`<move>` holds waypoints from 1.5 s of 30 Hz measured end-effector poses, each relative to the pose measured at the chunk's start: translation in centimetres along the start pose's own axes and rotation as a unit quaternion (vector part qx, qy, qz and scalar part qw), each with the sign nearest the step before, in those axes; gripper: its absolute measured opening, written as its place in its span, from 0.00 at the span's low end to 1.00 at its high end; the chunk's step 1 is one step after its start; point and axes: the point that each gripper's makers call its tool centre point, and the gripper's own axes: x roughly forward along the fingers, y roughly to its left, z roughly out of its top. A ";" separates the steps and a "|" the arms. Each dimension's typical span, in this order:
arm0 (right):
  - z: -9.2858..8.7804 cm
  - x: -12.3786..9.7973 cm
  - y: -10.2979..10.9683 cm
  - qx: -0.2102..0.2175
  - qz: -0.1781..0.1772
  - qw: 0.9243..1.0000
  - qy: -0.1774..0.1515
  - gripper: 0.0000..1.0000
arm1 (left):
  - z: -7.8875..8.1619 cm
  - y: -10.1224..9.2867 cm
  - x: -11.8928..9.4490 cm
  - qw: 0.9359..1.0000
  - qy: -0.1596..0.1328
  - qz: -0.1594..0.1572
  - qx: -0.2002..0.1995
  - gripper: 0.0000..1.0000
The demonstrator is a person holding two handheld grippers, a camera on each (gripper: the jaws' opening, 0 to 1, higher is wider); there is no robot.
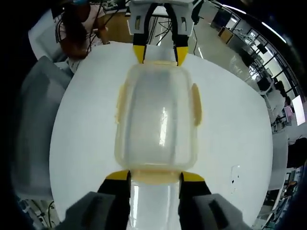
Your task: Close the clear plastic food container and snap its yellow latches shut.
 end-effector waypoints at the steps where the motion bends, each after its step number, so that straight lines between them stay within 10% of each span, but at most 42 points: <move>1: -0.1 -0.1 -0.1 0.000 -0.001 1.000 0.000 0.36 | 0.2 0.0 0.0 1.000 0.000 0.001 -0.001 0.36; 45: -4.3 -0.2 -0.2 -0.009 0.005 0.999 -0.040 0.36 | 4.1 -0.1 1.1 1.000 0.014 0.003 -0.013 0.35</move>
